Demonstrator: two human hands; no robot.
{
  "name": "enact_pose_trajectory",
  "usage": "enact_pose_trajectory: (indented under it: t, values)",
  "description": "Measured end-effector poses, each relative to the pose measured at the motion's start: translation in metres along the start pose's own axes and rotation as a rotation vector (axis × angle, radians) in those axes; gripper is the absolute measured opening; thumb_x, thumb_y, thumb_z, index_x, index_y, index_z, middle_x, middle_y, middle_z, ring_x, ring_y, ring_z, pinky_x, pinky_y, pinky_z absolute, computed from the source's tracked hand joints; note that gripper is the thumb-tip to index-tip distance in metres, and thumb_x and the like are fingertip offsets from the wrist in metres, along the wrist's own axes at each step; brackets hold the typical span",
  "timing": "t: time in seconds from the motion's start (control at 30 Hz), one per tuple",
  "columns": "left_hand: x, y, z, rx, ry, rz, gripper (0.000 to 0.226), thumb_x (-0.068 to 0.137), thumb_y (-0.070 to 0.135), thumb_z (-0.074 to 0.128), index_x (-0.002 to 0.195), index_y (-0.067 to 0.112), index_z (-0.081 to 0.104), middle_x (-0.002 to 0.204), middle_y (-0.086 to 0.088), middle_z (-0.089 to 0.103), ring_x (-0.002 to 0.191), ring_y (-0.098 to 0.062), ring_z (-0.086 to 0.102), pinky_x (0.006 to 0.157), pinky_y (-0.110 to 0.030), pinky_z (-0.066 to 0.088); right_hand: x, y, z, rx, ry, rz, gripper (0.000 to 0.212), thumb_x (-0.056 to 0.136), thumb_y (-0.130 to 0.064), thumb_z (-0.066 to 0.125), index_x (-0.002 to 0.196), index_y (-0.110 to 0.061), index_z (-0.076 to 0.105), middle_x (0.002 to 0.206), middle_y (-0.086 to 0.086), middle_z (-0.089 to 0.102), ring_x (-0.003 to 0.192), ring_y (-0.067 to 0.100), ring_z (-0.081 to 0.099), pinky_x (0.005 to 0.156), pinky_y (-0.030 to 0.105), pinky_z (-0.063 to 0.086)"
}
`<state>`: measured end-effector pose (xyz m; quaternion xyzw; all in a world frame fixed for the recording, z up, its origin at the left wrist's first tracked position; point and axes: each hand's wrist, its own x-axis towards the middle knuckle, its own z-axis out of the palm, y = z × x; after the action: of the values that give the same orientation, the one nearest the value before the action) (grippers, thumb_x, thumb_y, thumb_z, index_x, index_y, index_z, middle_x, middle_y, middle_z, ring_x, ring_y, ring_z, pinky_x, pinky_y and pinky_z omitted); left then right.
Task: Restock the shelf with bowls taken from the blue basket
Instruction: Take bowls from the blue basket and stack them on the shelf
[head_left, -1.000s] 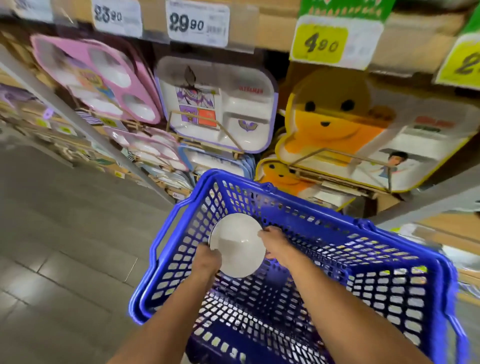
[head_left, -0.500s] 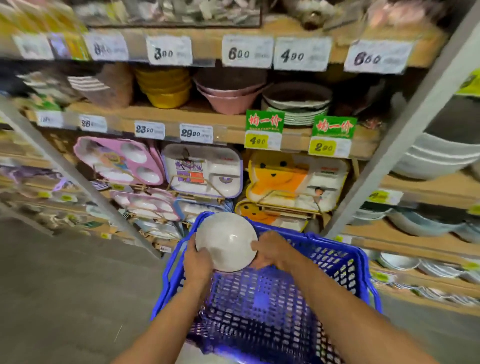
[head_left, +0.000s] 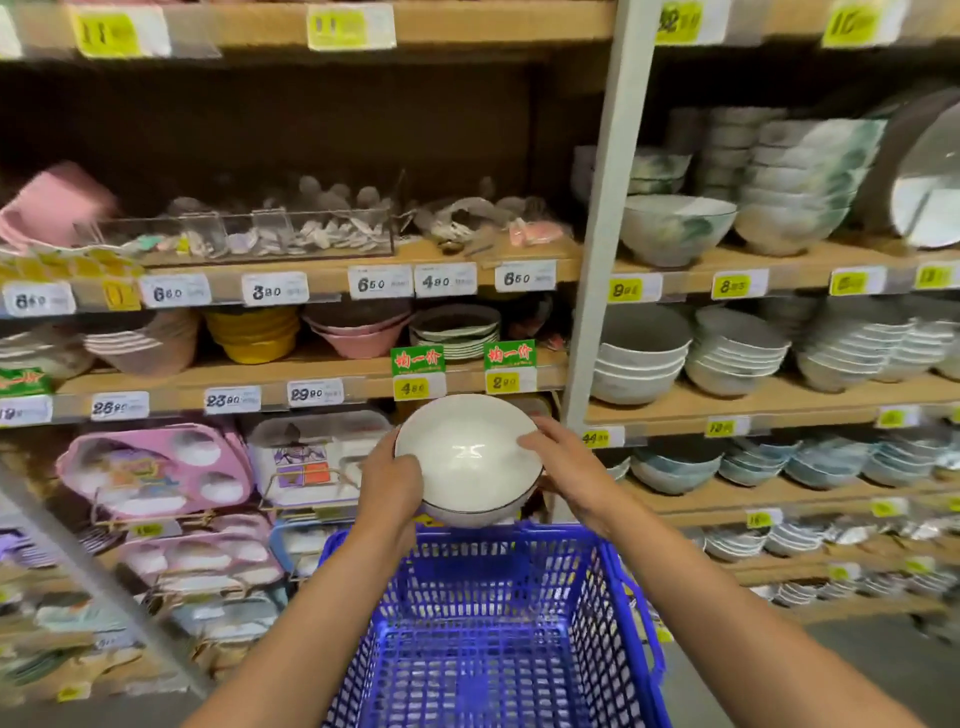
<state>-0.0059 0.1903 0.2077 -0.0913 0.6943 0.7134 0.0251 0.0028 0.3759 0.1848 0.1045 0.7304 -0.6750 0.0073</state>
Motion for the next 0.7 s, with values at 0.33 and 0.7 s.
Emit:
enact_pose_trajectory:
  t: [0.33, 0.7]
  values:
    - [-0.047, 0.06, 0.15, -0.023, -0.241, 0.033, 0.044, 0.085, -0.006, 0.033, 0.109, 0.02, 0.06, 0.088, -0.002, 0.061, 0.077, -0.019, 0.056, 0.055, -0.026, 0.043, -0.053, -0.056, -0.129, 0.525, 0.298, -0.133, 0.041, 0.083, -0.01, 0.046, 0.116, -0.02, 0.068, 0.116, 0.01, 0.069, 0.11, 0.033, 0.061, 0.092, 0.048, 0.053]
    - [-0.084, 0.102, 0.316, -0.364, -0.178, -0.018, 0.017, 0.087, 0.012, 0.048, 0.082, 0.019, 0.063, 0.054, 0.007, 0.069, 0.066, -0.018, 0.063, 0.05, -0.023, 0.045, -0.056, -0.105, -0.29, 0.593, 0.395, -0.046, 0.039, 0.084, -0.001, 0.04, 0.11, -0.008, 0.068, 0.102, 0.013, 0.072, 0.09, 0.03, 0.066, 0.065, 0.031, 0.054]
